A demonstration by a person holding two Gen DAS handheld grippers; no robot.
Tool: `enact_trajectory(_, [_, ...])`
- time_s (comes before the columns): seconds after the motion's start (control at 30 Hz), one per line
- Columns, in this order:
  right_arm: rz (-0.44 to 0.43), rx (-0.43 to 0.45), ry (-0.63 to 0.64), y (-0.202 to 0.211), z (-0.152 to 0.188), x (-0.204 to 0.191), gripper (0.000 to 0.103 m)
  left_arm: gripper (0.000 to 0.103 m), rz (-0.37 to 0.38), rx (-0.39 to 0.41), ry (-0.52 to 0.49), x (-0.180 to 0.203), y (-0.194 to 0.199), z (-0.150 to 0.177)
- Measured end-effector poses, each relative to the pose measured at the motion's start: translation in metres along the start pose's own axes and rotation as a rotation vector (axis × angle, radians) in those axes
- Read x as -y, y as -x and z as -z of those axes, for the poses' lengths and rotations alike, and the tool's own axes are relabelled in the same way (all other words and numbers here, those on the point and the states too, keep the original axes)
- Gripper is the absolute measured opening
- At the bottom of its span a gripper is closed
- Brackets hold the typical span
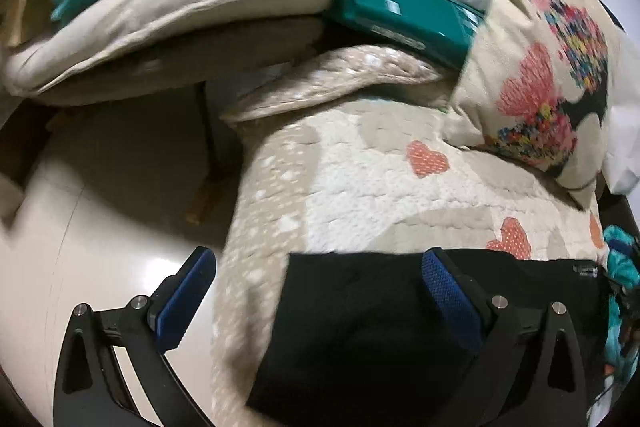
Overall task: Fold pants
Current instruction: 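Close the right gripper on the waistband while the left gripper grasps the pants edge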
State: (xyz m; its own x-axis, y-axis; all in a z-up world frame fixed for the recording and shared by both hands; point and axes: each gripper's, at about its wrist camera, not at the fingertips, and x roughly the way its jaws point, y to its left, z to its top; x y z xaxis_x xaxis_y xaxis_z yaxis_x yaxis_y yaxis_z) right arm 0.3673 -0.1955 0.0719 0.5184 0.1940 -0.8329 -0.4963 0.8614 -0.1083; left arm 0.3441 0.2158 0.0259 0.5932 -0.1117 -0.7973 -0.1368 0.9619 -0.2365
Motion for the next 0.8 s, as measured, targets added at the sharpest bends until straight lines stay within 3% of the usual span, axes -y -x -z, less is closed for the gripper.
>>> enact_trajectory(0.23, [-0.074,-0.055,0.014,-0.037,-0.006,0.006,0.1,0.102,0.008,-0.066,-0.206,0.045,-0.031,0.008])
enact_trajectory(0.33, [-0.109,-0.064,0.019,-0.044,-0.007,0.004,0.097,0.085,0.0,-0.064,-0.236,0.053,-0.031,0.012])
enact_trajectory(0.37, [-0.127,-0.069,0.021,-0.045,-0.006,0.001,0.091,0.066,0.006,-0.061,-0.224,0.053,-0.028,0.01])
enact_trajectory(0.4, [-0.173,-0.083,0.017,-0.047,-0.005,-0.002,0.078,0.043,0.009,-0.058,-0.215,0.052,-0.024,0.007])
enact_trajectory(0.43, [-0.197,-0.092,0.015,-0.047,-0.005,-0.005,0.074,0.035,0.025,-0.064,-0.2,0.05,-0.02,0.005])
enact_trajectory(0.47, [-0.196,-0.089,0.017,-0.046,-0.004,-0.009,0.067,0.019,0.061,-0.076,-0.18,0.047,-0.016,0.001])
enact_trajectory(0.5, [-0.206,-0.087,0.019,-0.043,-0.004,-0.012,0.061,0.016,0.087,-0.089,-0.17,0.046,-0.014,-0.001])
enact_trajectory(0.6, [-0.194,-0.086,-0.009,-0.035,-0.005,-0.009,0.041,0.015,0.068,-0.064,-0.195,0.052,0.003,-0.002])
enact_trajectory(0.63, [-0.184,-0.079,-0.026,-0.03,-0.005,-0.005,0.026,0.015,0.064,-0.053,-0.204,0.054,0.009,-0.002])
enact_trajectory(0.67, [-0.196,-0.077,-0.044,-0.027,-0.006,-0.003,0.022,0.015,0.064,-0.041,-0.209,0.056,0.017,-0.001])
enact_trajectory(0.7, [-0.211,-0.071,-0.067,-0.022,-0.006,0.0,0.01,0.015,0.067,-0.031,-0.212,0.058,0.024,-0.001])
enact_trajectory(0.8, [-0.205,-0.064,-0.061,-0.002,-0.003,-0.006,0.009,0.015,0.072,-0.003,-0.209,0.06,0.045,0.001])
